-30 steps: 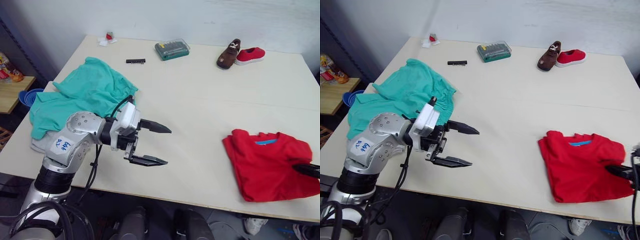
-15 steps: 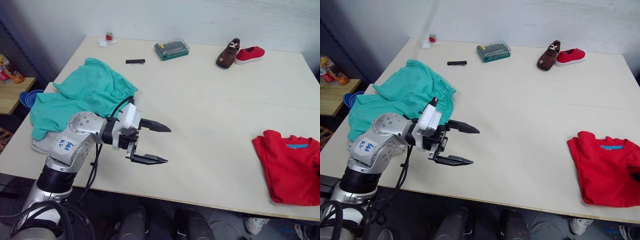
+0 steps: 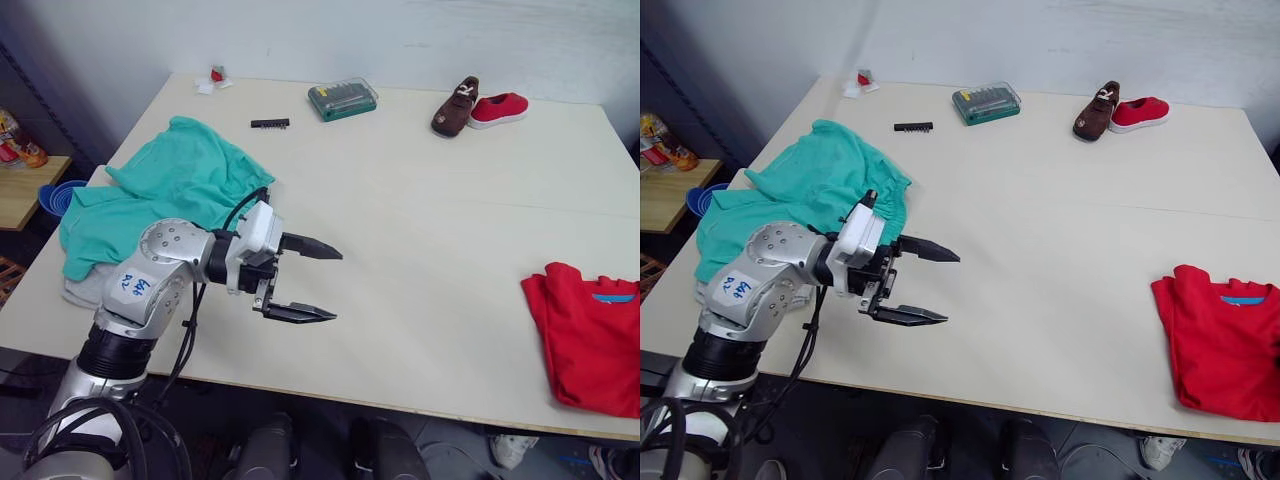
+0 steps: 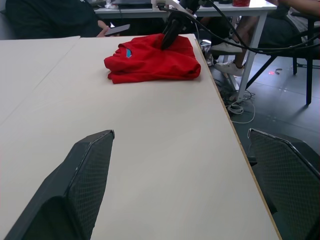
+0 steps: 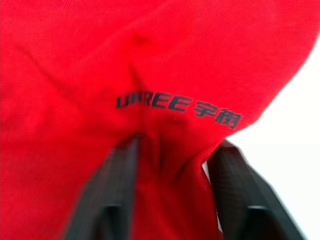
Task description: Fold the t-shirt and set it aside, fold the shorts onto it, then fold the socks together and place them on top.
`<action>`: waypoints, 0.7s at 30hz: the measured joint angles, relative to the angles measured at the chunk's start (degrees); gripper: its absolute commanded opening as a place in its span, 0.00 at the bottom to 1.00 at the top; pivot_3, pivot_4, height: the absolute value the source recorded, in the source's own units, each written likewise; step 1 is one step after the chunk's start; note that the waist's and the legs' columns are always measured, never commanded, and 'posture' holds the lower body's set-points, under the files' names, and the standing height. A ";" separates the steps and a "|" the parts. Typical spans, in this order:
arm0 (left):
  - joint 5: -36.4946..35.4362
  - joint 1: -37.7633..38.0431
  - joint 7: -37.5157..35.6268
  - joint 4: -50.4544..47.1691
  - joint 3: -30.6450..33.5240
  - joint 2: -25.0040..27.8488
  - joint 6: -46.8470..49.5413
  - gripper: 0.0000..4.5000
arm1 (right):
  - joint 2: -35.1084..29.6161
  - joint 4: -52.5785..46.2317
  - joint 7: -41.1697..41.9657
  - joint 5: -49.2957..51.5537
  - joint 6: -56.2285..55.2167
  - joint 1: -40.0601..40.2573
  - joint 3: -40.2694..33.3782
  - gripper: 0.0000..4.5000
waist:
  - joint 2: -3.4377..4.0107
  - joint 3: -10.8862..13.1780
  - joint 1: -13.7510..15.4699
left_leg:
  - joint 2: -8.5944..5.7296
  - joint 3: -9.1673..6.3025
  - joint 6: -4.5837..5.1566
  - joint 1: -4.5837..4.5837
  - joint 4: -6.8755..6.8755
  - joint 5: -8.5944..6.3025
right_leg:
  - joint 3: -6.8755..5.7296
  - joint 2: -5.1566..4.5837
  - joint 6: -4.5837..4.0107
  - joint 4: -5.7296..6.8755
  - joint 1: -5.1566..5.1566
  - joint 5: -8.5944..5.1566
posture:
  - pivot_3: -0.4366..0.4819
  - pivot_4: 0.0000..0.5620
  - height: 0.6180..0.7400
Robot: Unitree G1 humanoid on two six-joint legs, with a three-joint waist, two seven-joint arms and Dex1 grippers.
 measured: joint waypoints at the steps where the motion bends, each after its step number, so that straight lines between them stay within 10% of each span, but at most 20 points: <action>1: 0.25 -0.02 -0.25 0.70 -0.02 -0.11 -0.56 1.00 | 0.00 -0.48 -0.06 -0.03 0.01 0.59 -0.93 0.80 | 0.00 0.00 0.01 | 0.00 0.01 0.00 0.00 0.00 0.00 | 0.00 0.00 0.00 0.00 0.00 0.00 | 0.48 0.27 1.00; 4: 1.32 0.01 -0.58 2.67 -0.05 -0.60 -1.96 1.00 | -0.20 0.16 -1.74 -0.83 -1.73 1.60 -4.30 0.99 | 0.01 0.00 0.02 | -0.01 0.05 0.06 0.00 0.03 -0.03 | 0.04 0.00 0.03 -0.01 0.00 0.02 | 0.48 0.27 1.00; 10: 2.77 0.14 -0.81 5.62 -0.03 -0.99 -4.47 1.00 | -4.68 3.01 -6.35 0.05 -7.56 -7.22 -16.06 0.99 | 0.23 0.03 -1.21 | 0.06 0.47 0.16 0.20 0.02 -0.11 | 0.50 0.06 0.17 0.01 -0.05 0.10 | 0.48 0.27 1.00; 21: 8.95 4.59 7.18 5.85 1.05 0.71 -6.04 1.00 | 16.05 -57.78 -12.52 24.99 6.36 -19.01 4.15 0.99 | 0.06 0.13 -2.13 | 0.36 0.72 -0.02 0.47 -0.15 -0.31 | 1.04 0.35 0.16 0.03 -0.10 0.12 | 0.48 0.27 1.00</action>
